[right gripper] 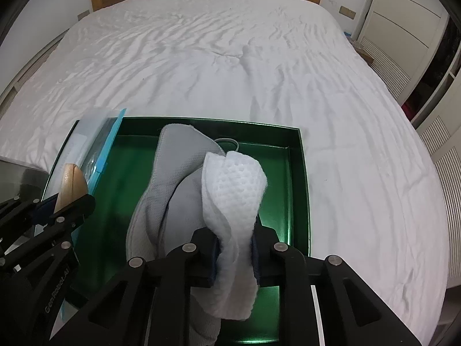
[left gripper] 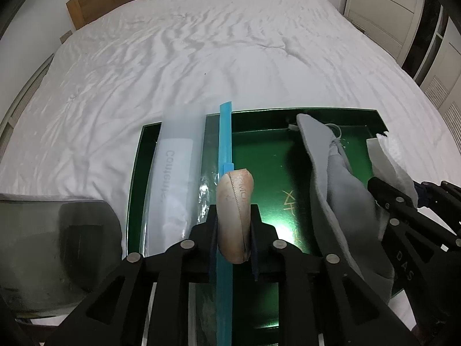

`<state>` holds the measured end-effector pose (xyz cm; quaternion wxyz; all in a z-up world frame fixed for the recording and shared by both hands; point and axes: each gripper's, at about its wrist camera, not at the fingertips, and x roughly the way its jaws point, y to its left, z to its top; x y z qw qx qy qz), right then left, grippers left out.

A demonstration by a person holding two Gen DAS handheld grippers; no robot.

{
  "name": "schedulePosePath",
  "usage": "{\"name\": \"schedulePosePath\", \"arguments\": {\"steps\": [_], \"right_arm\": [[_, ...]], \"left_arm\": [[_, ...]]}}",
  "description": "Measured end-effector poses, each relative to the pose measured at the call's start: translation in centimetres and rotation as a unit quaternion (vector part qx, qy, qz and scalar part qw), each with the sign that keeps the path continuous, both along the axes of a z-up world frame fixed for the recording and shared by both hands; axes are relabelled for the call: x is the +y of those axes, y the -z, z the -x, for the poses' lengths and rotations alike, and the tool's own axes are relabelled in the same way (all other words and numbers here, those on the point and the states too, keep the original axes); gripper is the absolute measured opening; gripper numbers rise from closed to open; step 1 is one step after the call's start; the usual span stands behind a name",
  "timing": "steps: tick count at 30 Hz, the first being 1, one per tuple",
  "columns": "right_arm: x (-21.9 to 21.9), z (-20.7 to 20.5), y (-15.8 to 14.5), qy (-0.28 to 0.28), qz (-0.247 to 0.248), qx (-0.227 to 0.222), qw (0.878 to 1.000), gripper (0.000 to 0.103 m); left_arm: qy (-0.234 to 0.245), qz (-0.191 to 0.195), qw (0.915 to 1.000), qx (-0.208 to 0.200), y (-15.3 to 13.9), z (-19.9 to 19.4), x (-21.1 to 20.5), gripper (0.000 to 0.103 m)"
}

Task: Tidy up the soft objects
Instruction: 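Lower the sponge puff and white wipe into the tray and open both tools, then move both tools back toward the towel and tissue pack on the bed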

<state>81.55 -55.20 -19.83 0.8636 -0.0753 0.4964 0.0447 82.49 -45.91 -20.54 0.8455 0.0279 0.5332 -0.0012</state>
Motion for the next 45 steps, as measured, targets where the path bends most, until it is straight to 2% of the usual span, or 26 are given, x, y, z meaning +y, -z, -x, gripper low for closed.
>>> {"name": "schedulePosePath", "arguments": {"steps": [5,10,13,14,17,21,23,25,28,35,45], "right_arm": [[0.0,-0.2,0.2,-0.002,-0.003,0.004,1.0,0.025],[0.0,-0.1,0.2,0.0,-0.006,0.002,1.0,0.043],[0.1,0.1,-0.1,0.001,-0.006,-0.007,1.0,0.053],[0.2,0.2,-0.2,0.001,-0.008,-0.009,1.0,0.06],[0.2,0.3,-0.4,0.001,-0.01,-0.01,1.0,0.063],[-0.1,0.6,-0.7,0.006,-0.008,-0.015,1.0,0.073],[-0.1,0.8,-0.9,0.008,-0.003,-0.02,1.0,0.077],[-0.3,1.0,-1.3,0.008,-0.007,-0.024,1.0,0.078],[-0.2,1.2,-1.7,0.007,-0.006,-0.027,1.0,0.08],[0.0,1.7,-2.4,0.013,-0.006,-0.036,0.999,0.084],[0.8,4.0,-4.5,0.024,0.029,-0.069,0.997,0.084]], "left_arm": [[-0.002,0.007,0.9999,0.009,0.4,-0.5,0.2,0.025],[0.0,0.016,0.9998,0.008,0.3,-0.6,0.3,0.041],[0.002,0.013,0.9999,0.002,0.0,-0.4,0.2,0.043],[0.003,0.014,0.9999,0.002,-0.1,-0.4,0.2,0.044],[-0.002,0.01,1.0,-0.002,-0.3,-0.3,0.3,0.047],[-0.006,0.007,0.9999,-0.01,-0.7,-0.2,0.5,0.048],[-0.009,0.002,0.9998,-0.015,-1.0,-0.2,0.7,0.054],[-0.013,0.003,0.9997,-0.019,-1.2,-0.1,1.1,0.062],[-0.016,0.004,0.9996,-0.023,-1.5,0.0,1.5,0.064],[-0.022,0.007,0.9993,-0.03,-2.1,0.6,2.0,0.065],[-0.023,0.028,0.9976,-0.059,-4.3,2.8,2.1,0.065]]}}
